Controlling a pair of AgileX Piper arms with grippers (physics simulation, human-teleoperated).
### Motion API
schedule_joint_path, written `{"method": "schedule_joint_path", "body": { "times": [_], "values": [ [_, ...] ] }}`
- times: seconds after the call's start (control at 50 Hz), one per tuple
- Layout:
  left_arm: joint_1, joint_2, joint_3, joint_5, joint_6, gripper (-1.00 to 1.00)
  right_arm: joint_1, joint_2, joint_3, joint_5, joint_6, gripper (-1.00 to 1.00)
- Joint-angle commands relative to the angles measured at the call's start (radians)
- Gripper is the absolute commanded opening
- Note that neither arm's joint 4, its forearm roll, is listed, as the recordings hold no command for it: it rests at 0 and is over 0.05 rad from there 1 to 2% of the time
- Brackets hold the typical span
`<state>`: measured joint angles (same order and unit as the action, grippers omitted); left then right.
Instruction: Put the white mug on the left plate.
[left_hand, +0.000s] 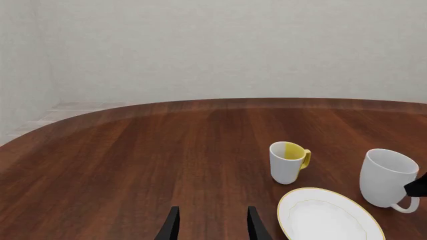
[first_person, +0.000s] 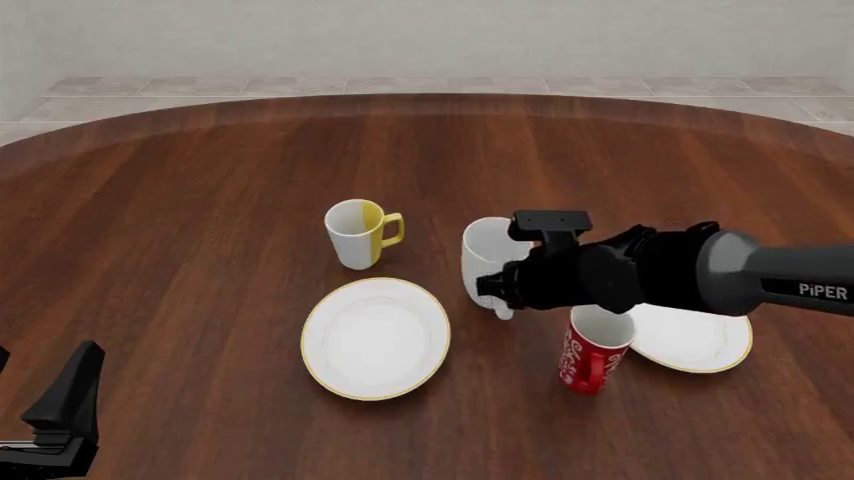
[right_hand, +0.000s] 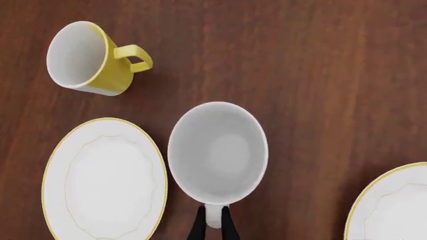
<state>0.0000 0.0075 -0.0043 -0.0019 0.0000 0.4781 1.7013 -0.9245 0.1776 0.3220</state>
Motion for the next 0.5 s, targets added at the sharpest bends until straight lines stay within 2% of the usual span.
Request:
{"method": "schedule_joint_path", "body": {
  "times": [0.02,0.04,0.06,0.28,0.5],
  "values": [
    [0.0,0.0,0.0,0.0,0.0,1.0,-0.005,0.003,0.007,0.006,-0.012,-1.0],
    [0.0,0.0,0.0,0.0,0.0,1.0,-0.025,0.004,0.008,0.006,-0.014,-1.0],
    [0.0,0.0,0.0,0.0,0.0,1.0,-0.006,0.003,0.009,0.006,-0.002,-1.0],
    [0.0,0.0,0.0,0.0,0.0,1.0,-0.02,-0.011,0.007,0.016,-0.008,-1.0],
    [0.0,0.0,0.0,0.0,0.0,1.0,-0.044,-0.053,-0.026,0.058,-0.048,-1.0]
  ]
}}
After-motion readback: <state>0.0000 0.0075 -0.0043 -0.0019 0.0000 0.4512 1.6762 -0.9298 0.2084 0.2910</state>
